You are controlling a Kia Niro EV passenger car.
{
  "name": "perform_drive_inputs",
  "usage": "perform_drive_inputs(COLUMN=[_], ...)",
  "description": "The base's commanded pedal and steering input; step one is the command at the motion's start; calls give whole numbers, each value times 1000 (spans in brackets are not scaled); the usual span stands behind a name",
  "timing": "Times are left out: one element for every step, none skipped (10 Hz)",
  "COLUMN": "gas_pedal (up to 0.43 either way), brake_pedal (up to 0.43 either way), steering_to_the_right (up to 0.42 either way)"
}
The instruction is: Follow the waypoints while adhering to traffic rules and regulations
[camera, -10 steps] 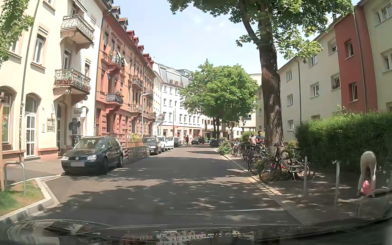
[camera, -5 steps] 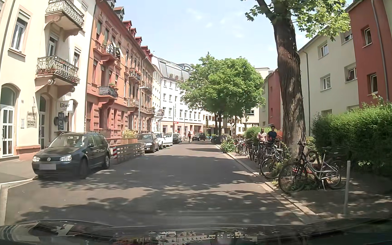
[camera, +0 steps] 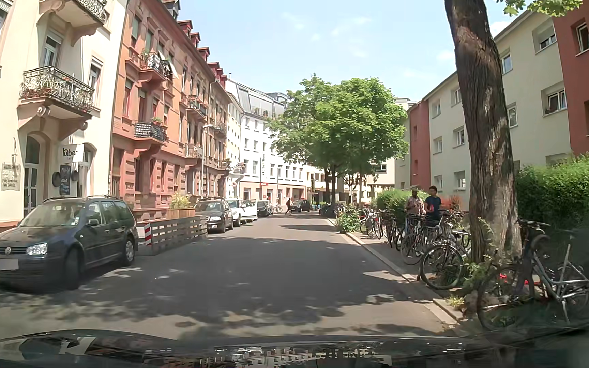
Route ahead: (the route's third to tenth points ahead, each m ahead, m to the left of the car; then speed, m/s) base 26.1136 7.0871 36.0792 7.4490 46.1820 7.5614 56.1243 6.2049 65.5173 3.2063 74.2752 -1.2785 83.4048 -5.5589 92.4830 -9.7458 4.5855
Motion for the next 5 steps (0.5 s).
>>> perform_drive_inputs(gas_pedal=[87,87,87,87,87], brake_pedal=[0,0,0,0,0], steering_to_the_right=[-6,-6,-6,-6,-6])
